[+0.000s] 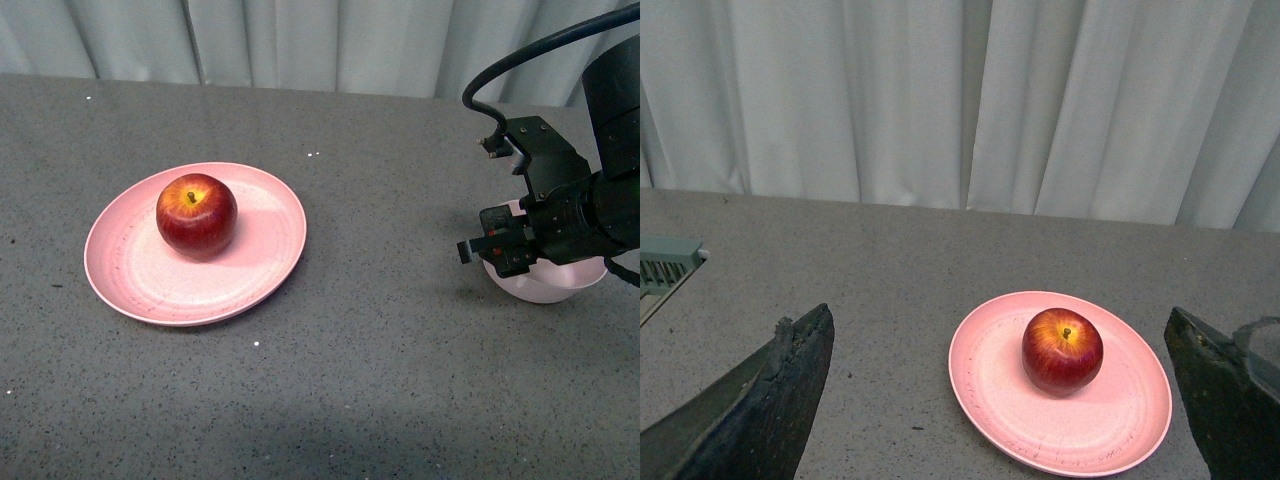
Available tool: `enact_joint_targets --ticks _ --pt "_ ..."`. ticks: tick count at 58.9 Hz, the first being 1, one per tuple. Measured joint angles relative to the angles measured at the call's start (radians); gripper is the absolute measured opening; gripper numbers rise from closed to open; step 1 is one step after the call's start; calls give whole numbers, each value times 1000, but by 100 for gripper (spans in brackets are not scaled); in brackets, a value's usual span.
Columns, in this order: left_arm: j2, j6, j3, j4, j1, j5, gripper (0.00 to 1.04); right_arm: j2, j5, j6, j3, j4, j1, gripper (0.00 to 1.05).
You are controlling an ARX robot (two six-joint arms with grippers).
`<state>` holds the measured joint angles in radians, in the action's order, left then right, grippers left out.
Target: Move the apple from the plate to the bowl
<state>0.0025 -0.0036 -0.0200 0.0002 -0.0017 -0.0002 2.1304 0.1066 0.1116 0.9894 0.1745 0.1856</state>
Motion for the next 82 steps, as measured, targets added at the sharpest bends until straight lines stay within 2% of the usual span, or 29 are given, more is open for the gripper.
enact_joint_targets --ticks 11,14,30,39,57,82 --pt "0 0 0 0 0 0 98 0 -3 5 4 -6 0 4" --pt "0 0 0 0 0 0 98 -1 -4 14 8 -6 0 1" --pt "0 0 0 0 0 0 98 -41 31 2 13 -23 21 1" --pt "0 0 0 0 0 0 98 -81 84 -42 32 -48 84 1" --pt "0 0 0 0 0 0 98 -54 100 -115 130 -61 226 1" --pt "0 0 0 0 0 0 98 62 97 -172 217 -79 295 1"
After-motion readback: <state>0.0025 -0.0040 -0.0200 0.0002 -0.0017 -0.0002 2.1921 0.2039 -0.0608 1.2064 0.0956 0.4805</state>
